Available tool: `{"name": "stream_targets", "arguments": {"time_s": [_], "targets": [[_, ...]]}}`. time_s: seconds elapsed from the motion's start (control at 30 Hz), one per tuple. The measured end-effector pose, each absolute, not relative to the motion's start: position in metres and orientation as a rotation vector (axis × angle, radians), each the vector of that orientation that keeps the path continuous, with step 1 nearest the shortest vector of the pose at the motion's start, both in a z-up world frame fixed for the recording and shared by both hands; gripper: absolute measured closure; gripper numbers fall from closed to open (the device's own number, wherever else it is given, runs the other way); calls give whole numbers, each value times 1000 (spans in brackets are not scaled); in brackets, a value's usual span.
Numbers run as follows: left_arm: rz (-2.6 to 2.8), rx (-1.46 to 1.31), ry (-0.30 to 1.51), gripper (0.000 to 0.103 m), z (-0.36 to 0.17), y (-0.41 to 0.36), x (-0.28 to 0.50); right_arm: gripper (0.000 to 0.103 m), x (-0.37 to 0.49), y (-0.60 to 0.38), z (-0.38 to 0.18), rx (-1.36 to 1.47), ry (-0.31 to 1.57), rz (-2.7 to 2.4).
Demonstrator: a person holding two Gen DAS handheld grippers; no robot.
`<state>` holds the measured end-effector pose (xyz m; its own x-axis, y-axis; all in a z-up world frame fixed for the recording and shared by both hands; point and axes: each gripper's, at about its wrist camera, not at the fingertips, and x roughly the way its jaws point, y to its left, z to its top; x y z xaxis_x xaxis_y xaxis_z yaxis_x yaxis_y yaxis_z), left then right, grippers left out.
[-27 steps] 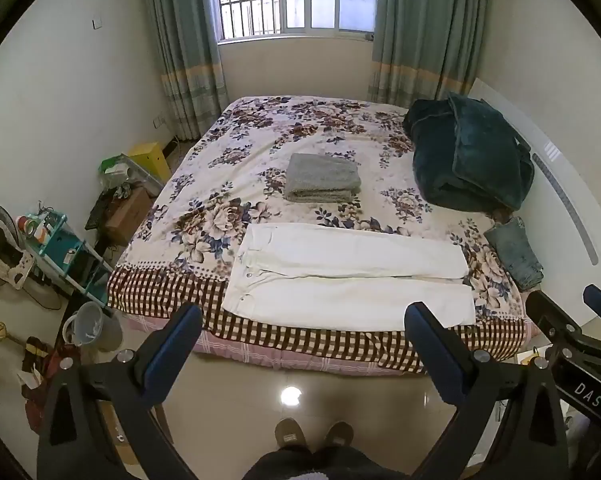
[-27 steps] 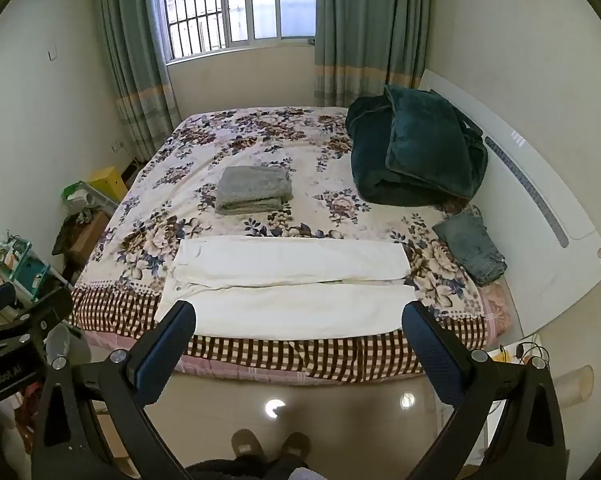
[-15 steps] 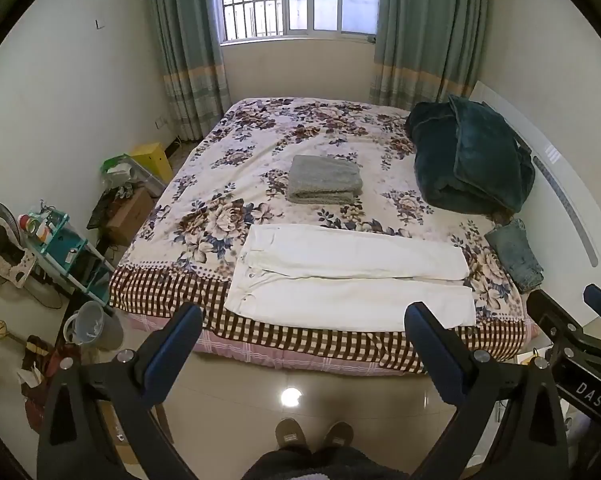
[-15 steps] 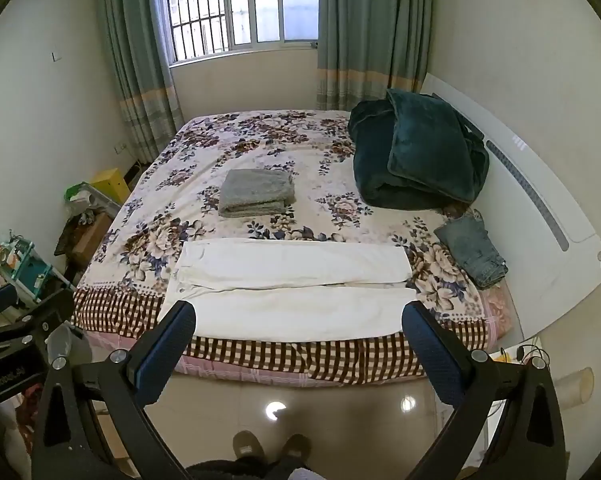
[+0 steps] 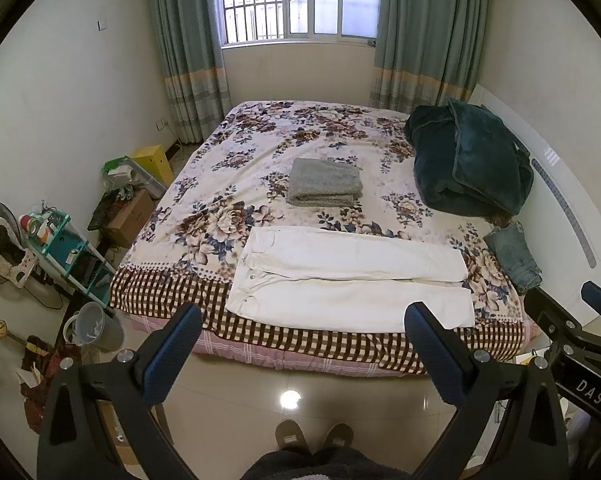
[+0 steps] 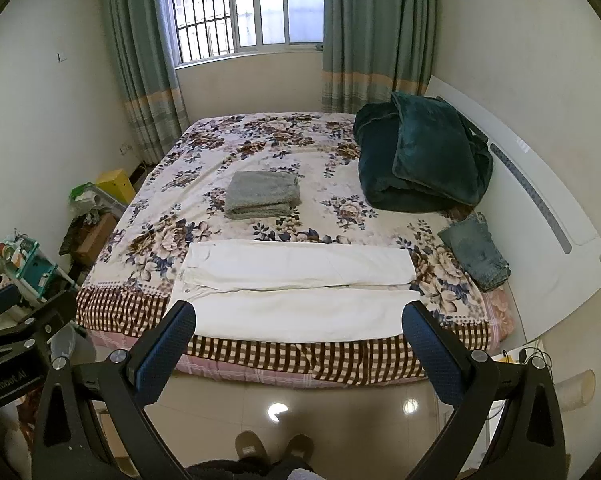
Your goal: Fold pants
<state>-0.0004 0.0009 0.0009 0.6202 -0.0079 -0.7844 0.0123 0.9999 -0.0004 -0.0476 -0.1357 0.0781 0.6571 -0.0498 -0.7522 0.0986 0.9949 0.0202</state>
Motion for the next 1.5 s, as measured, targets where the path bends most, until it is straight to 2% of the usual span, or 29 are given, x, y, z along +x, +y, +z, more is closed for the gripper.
{"name": "stream_targets", "arguments": {"time_s": [1.5], "targets": [[-12, 8, 886, 0, 23, -5, 11, 0, -44, -125, 86, 63, 846, -80]]}}
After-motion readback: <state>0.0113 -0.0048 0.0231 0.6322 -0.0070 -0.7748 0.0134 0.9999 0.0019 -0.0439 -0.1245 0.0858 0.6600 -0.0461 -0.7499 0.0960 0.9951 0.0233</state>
